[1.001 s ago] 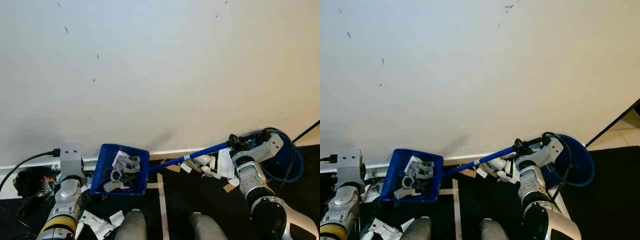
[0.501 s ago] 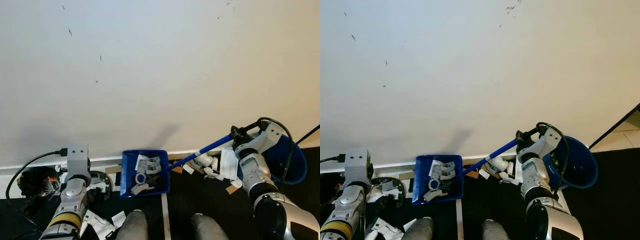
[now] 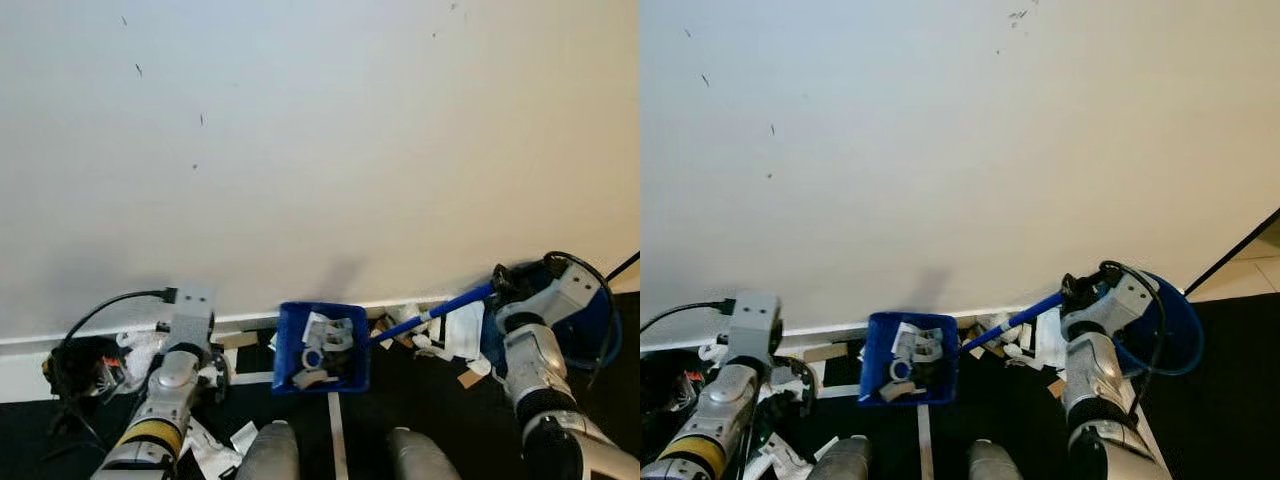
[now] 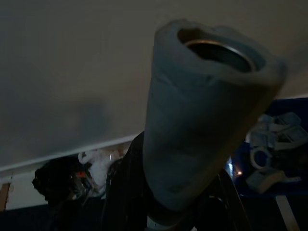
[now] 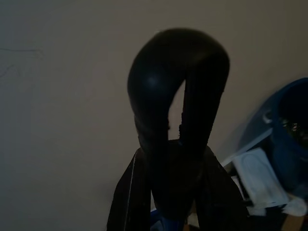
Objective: Sweep floor
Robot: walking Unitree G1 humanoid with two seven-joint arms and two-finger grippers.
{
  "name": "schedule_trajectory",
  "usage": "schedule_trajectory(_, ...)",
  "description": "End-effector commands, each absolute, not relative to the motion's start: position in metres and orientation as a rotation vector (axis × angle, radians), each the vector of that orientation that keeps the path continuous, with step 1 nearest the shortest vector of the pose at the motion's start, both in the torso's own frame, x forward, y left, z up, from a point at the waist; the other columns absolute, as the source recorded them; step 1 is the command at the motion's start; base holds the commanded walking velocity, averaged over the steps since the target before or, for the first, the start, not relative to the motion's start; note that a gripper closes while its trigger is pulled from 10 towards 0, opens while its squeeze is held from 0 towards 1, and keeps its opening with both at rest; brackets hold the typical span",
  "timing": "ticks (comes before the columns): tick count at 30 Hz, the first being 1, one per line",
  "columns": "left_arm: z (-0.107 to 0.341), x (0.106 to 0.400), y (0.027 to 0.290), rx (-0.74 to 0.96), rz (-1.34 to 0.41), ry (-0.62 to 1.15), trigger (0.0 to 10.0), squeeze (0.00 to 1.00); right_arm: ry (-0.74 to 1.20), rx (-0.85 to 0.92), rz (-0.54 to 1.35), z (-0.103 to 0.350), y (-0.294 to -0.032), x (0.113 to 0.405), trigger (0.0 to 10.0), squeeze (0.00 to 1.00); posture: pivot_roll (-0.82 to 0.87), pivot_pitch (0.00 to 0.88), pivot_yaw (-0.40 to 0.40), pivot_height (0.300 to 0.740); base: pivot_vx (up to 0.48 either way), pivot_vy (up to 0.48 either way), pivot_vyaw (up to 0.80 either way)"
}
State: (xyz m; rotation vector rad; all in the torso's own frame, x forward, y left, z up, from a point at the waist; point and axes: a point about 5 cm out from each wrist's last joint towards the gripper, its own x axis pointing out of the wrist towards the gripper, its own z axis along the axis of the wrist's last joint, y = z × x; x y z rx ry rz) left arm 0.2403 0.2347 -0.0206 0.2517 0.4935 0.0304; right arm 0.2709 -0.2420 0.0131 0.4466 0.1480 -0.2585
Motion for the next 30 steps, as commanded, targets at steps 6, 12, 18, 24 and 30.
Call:
schedule_trajectory(6, -0.021, 0.243, 0.219, 0.218, -0.015, 0.460, 10.0, 0.00, 0.113, 0.411, -0.248, 0.013, -0.243, 0.257, 10.0, 0.00, 0.08, 0.000, -0.027, 0.740, 0.000, 0.000, 0.00)
schedule_trajectory(12, -0.024, 0.240, 0.215, 0.222, -0.052, 0.475, 10.0, 0.00, 0.099, 0.425, -0.244, 0.016, -0.240, 0.252, 10.0, 0.00, 0.07, 0.000, -0.029, 0.740, 0.000, 0.000, 0.00)
schedule_trajectory(18, -0.028, 0.238, 0.204, 0.174, -0.074, 0.484, 10.0, 0.00, 0.107, 0.449, -0.255, 0.016, -0.238, 0.249, 10.0, 0.00, 0.07, 0.000, -0.041, 0.740, 0.000, 0.000, 0.00)
schedule_trajectory(24, -0.026, 0.242, 0.196, 0.153, -0.114, 0.477, 10.0, 0.00, 0.131, 0.488, -0.282, 0.015, -0.235, 0.256, 10.0, 0.00, 0.07, 0.000, -0.041, 0.740, -0.329, 0.000, 0.00)
schedule_trajectory(30, -0.025, 0.243, 0.193, 0.146, -0.119, 0.469, 10.0, 0.00, 0.169, 0.491, -0.260, 0.015, -0.229, 0.261, 10.0, 0.00, 0.07, 0.000, -0.044, 0.740, -0.480, 0.000, 0.00)
